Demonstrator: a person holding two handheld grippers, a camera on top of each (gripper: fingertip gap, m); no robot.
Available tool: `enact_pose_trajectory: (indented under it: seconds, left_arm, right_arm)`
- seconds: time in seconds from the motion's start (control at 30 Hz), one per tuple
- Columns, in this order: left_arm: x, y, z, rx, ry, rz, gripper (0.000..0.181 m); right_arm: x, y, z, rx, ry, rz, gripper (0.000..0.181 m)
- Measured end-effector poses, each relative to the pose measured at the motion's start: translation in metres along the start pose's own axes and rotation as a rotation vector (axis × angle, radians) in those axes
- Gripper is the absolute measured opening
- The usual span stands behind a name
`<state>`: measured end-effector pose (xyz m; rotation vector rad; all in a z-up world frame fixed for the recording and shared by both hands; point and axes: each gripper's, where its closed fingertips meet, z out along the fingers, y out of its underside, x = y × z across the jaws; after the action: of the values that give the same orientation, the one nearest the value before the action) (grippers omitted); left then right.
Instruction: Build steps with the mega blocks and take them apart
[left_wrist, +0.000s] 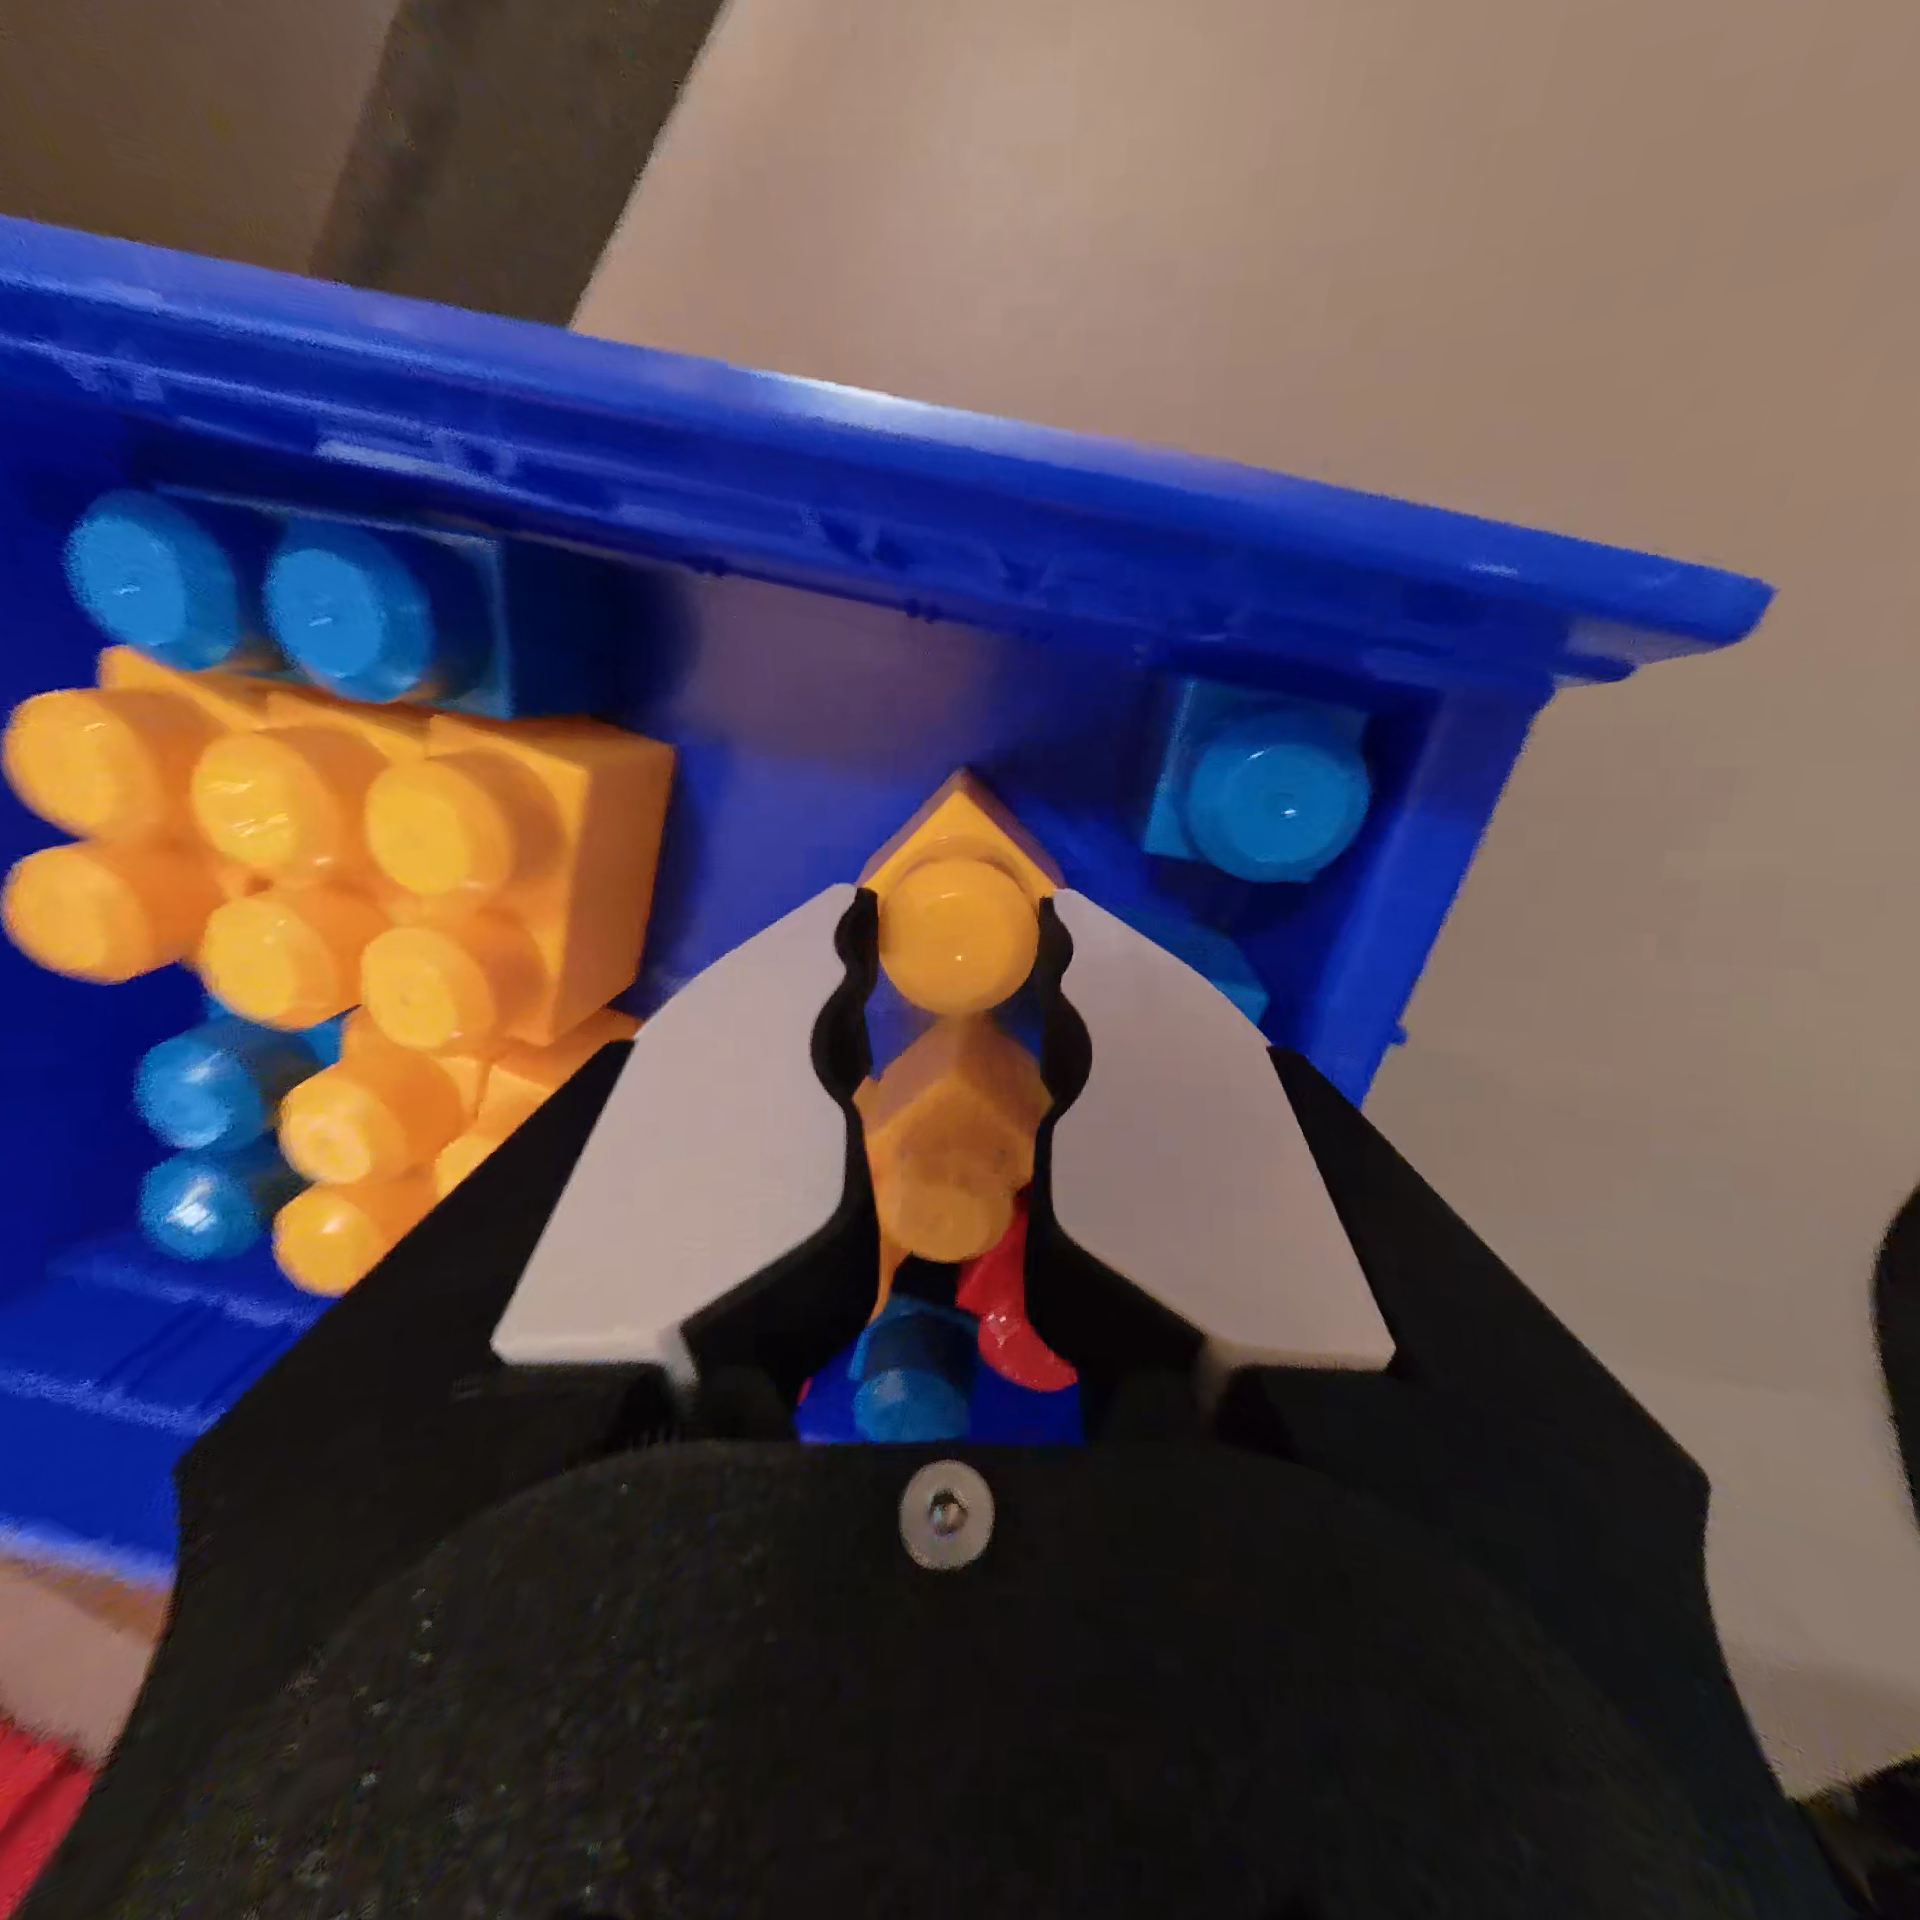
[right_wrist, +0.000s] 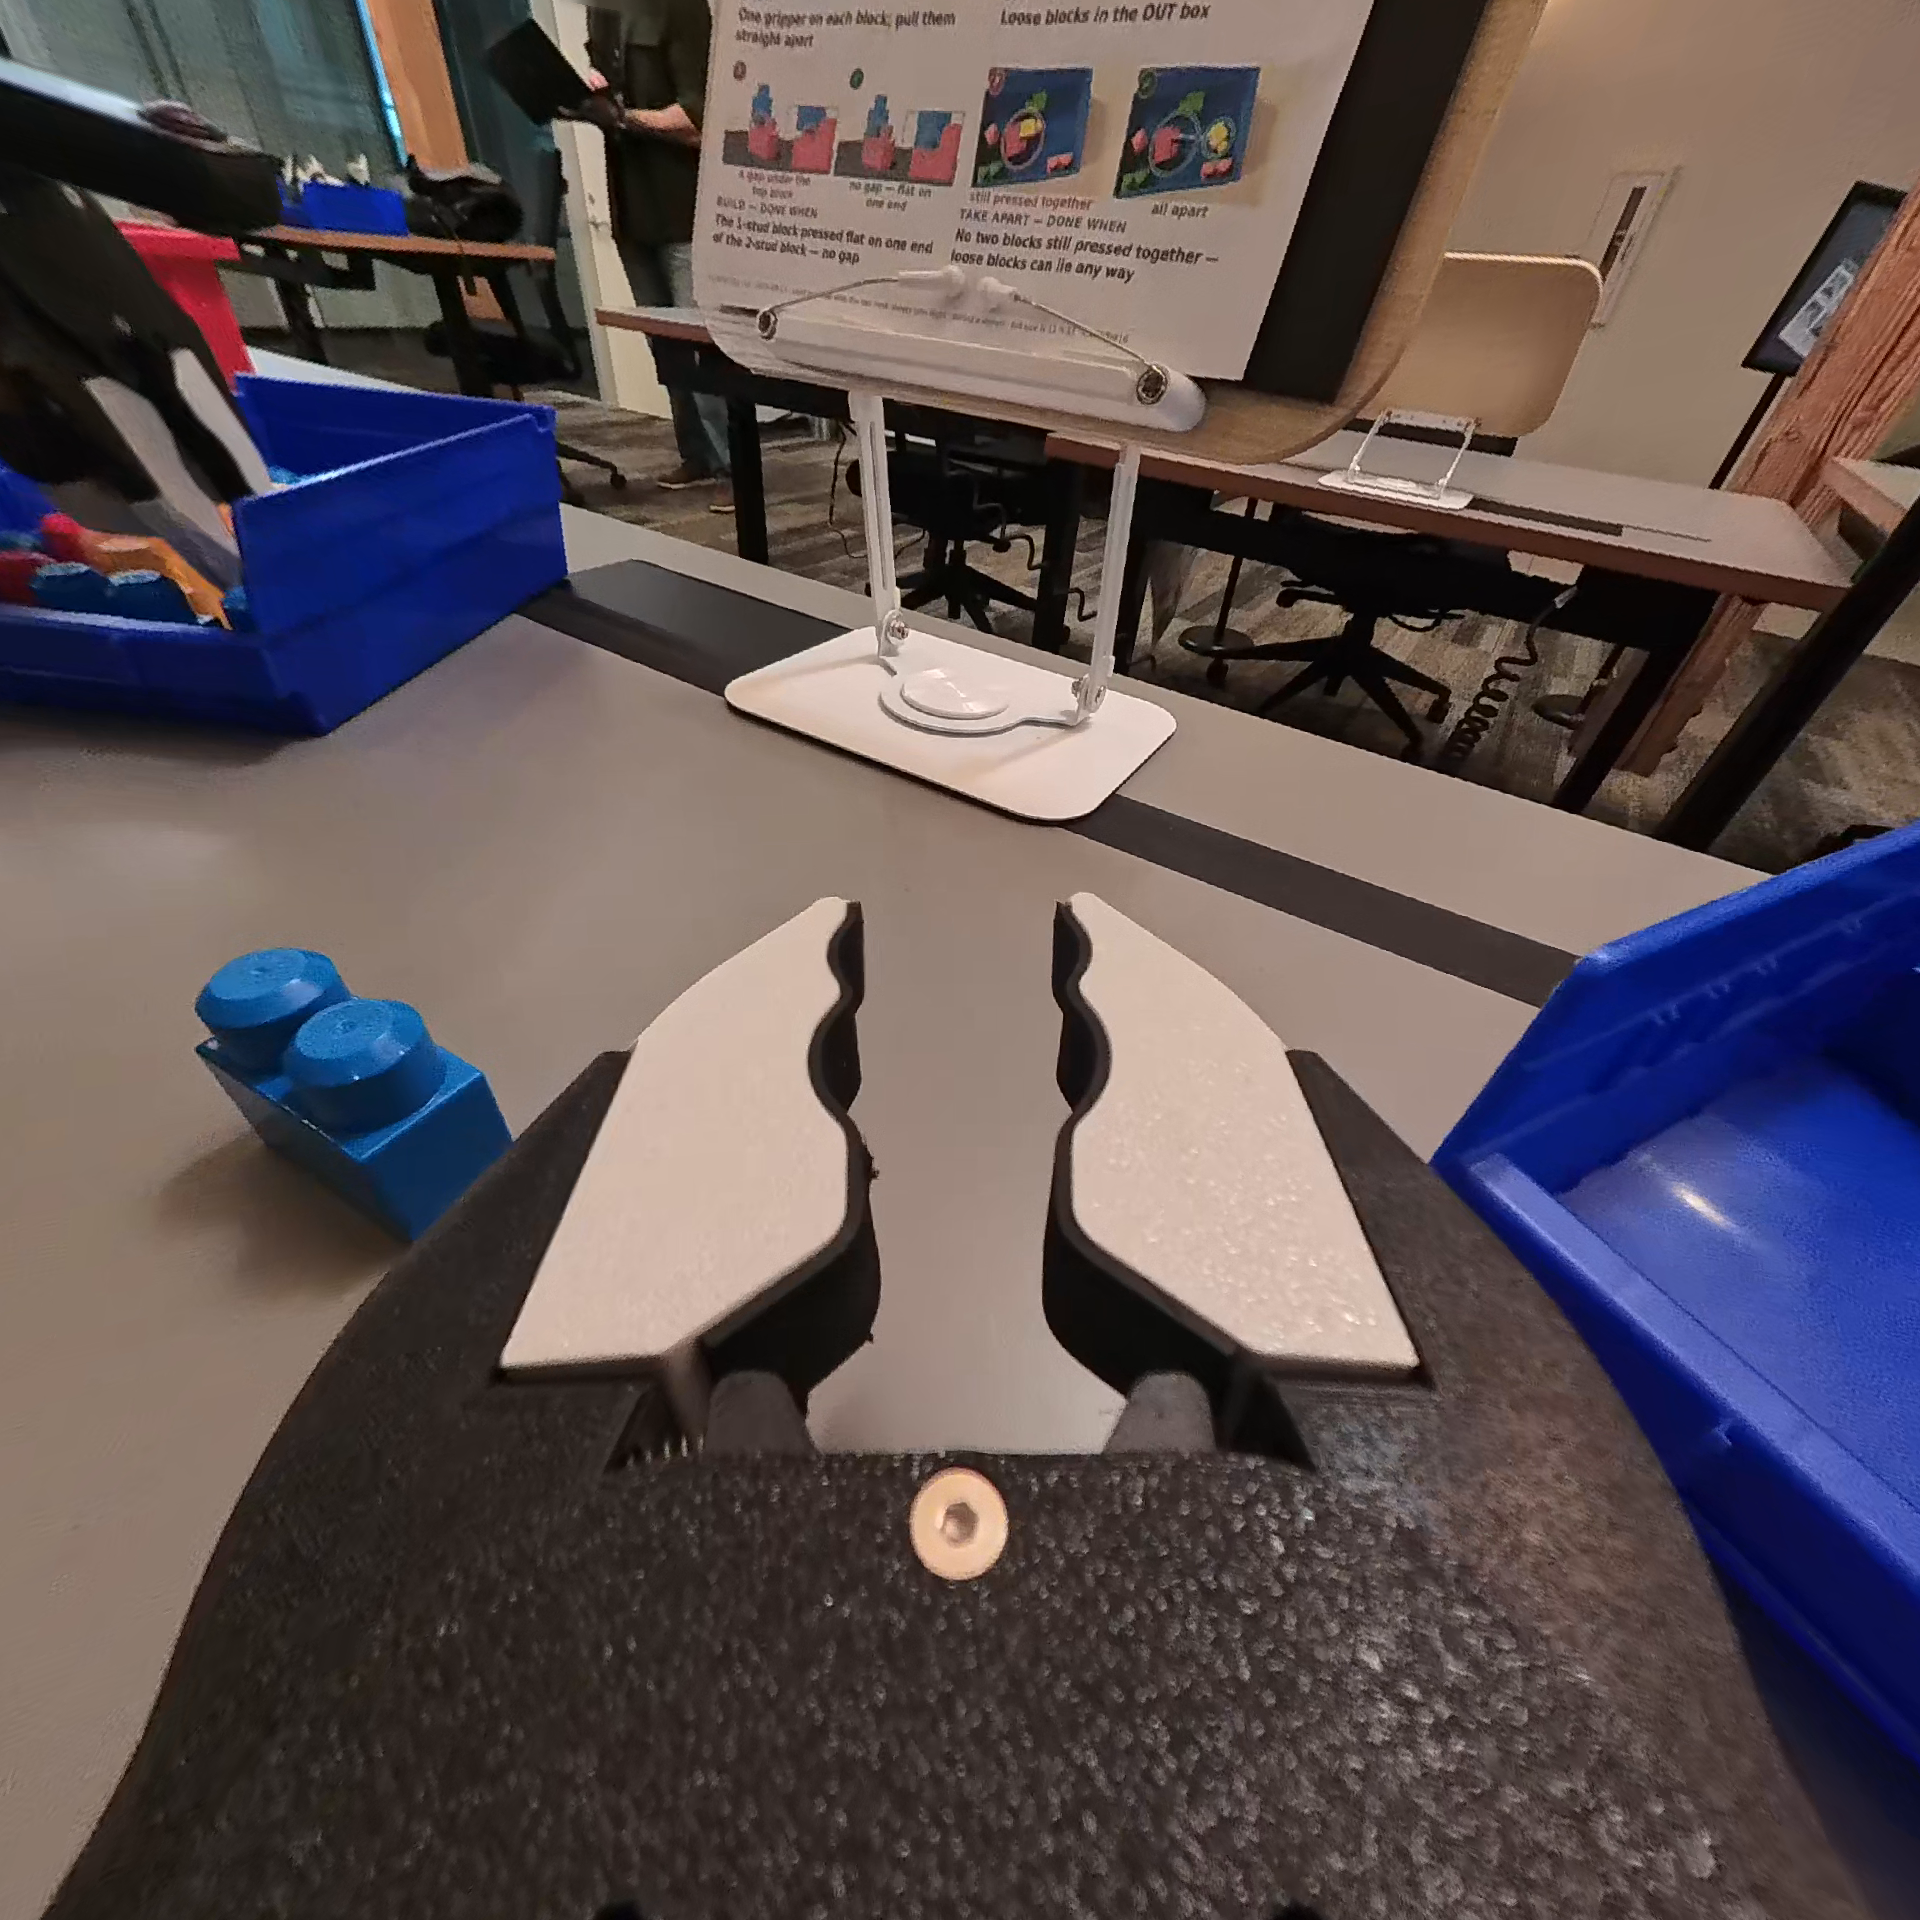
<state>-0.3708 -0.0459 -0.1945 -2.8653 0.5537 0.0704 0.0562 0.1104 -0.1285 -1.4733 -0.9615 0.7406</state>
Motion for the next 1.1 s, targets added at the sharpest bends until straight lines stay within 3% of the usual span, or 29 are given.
enact_pose_trajectory:
  seconds: [0.07,0.17,0.27,0.33,0.47,0.6,0.77,1.1]
  left_arm:
    - [-0.01,-0.005,-0.016,0.033,-0.068,-0.016,0.03]
    - [-0.011,-0.028,-0.063,0.176,-0.154,-0.021,0.029]
    - [0.025,-0.061,-0.106,0.331,-0.152,0.056,0.029]
    - [0.065,-0.08,-0.114,0.382,-0.107,0.137,0.029]
    - [0.149,-0.102,-0.088,0.349,0.007,0.31,0.029]
    - [0.198,-0.113,-0.04,0.254,0.069,0.394,0.029]
    - [0.226,-0.127,-0.001,0.213,0.157,0.396,0.029]
    - [0.239,-0.142,0.013,0.262,0.157,0.409,0.034]
  right_arm:
    - [0.001,0.0,0.0,0.003,0.002,0.004,0.034]
    - [0.002,-0.001,0.0,0.004,0.002,0.007,0.034]
    - [-0.001,0.0,0.0,-0.001,-0.009,0.005,0.034]
    - [-0.003,0.001,0.001,-0.006,-0.016,-0.005,0.031]
    - [-0.006,0.004,0.002,-0.023,-0.03,-0.014,0.03]
    - [-0.012,0.008,0.004,-0.039,-0.054,-0.037,0.028]
    - [-0.025,0.008,0.004,-0.034,-0.092,-0.132,0.025]
    - [-0.041,0.012,0.005,-0.051,-0.177,-0.149,0.025]
